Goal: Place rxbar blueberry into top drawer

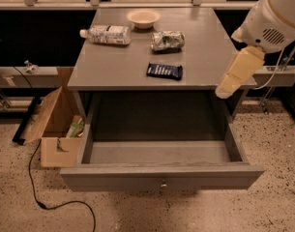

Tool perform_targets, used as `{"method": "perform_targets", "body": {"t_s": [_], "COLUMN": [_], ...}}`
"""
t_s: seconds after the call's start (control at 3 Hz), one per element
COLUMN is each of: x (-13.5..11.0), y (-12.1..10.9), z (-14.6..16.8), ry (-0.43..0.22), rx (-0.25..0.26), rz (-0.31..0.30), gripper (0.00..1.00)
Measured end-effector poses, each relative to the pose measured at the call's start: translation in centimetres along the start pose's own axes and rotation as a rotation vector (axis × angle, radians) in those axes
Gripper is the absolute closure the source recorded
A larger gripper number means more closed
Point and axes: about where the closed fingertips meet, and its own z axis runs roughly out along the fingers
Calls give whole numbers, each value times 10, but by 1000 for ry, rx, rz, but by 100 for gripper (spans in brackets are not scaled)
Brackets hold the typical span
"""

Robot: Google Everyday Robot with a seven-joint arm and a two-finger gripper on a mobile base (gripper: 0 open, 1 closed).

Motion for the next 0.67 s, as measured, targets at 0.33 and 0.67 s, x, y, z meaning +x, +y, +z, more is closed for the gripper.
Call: {"method": "perform_targets", "body": {"t_s": [0.33, 0.67], "x": [-10, -45], "y": [-8, -29], "z": [15, 53], "ry": [-33, -135], "rx": [7, 5], "rz": [11, 35], "gripper": [0, 0]}}
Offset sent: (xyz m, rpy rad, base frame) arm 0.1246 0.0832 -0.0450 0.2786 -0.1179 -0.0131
